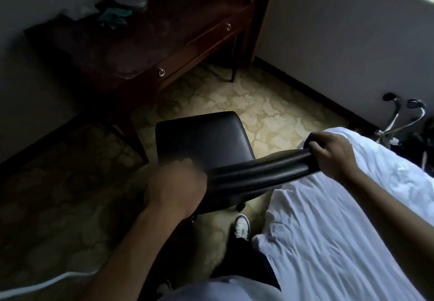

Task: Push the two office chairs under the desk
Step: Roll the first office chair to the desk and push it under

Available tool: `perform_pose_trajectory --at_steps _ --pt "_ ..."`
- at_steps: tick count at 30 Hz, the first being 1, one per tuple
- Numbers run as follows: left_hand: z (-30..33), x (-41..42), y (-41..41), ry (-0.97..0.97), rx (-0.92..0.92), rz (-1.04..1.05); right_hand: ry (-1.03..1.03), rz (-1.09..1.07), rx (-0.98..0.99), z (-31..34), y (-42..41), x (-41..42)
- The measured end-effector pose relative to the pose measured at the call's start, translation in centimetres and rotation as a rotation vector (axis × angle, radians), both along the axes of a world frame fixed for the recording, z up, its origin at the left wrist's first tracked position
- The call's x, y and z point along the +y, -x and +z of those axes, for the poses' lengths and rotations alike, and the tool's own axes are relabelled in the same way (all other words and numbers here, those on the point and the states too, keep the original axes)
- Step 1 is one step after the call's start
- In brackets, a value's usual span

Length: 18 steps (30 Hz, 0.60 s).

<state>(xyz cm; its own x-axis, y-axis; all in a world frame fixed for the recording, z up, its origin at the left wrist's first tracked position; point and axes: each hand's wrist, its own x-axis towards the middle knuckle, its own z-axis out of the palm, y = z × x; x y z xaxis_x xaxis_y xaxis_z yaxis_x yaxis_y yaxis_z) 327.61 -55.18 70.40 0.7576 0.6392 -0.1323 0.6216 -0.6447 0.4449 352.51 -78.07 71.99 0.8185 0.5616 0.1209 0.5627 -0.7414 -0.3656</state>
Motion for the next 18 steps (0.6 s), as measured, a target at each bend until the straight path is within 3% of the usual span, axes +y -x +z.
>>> perform_pose_trajectory --at_steps 8,14,18 --pt "0.3 -9.8 -13.8 0.055 -0.098 -0.021 0.065 0.228 -0.018 0.3 -11.3 -1.3" --pt "-0.9 -10.4 -17.9 0.219 -0.012 0.136 0.147 0.541 -0.065 0.6 -10.1 1.3" --pt "-1.8 -10.4 -18.4 0.217 -0.003 0.185 0.101 0.503 -0.051 0.6 -10.0 1.5"
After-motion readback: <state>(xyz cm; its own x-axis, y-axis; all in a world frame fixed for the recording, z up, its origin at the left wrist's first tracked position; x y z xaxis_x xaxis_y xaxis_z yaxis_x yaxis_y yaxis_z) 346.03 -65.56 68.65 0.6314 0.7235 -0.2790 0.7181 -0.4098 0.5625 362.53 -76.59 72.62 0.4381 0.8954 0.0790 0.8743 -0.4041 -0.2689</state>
